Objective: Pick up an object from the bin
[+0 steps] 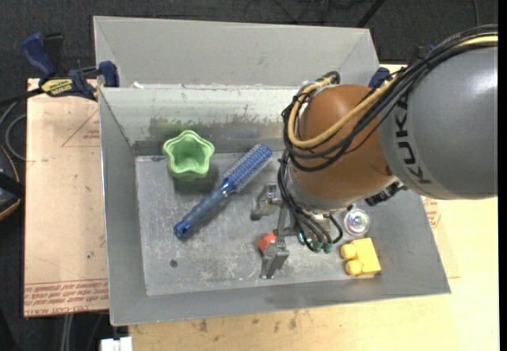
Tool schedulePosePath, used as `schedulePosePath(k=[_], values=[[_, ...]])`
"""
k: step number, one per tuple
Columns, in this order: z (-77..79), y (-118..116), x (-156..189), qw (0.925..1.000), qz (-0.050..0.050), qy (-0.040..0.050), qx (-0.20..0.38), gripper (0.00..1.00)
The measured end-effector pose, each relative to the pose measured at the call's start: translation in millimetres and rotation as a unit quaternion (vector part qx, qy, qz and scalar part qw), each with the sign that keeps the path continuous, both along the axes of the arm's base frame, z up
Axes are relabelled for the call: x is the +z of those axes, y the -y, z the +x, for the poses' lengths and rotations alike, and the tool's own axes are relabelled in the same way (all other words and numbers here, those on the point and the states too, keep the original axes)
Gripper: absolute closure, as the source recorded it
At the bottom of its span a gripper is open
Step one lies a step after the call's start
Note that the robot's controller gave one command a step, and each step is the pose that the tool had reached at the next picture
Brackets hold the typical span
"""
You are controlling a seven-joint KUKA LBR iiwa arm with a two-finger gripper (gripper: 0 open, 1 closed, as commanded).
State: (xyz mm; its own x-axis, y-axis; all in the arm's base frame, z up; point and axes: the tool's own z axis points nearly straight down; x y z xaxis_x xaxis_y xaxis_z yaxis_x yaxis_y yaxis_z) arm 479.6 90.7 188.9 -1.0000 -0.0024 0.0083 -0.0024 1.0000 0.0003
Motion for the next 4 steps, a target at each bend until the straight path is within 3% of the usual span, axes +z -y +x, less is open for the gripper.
schedulePosePath(k=[1, 2, 3, 4], values=[[46.0, 78, -78, 0.9980, -0.001, 0.0018, 0.063, 0.00], [113.1, 67, -115, 0.9885, 0.001, 0.0020, 0.151, 0.00], [127.7, -17, -113, 0.9750, -0.002, 0.0088, 0.222, 0.00], [175.6, -76, -53, 0.9705, 0.001, 0.0084, 0.241, 0.00]])
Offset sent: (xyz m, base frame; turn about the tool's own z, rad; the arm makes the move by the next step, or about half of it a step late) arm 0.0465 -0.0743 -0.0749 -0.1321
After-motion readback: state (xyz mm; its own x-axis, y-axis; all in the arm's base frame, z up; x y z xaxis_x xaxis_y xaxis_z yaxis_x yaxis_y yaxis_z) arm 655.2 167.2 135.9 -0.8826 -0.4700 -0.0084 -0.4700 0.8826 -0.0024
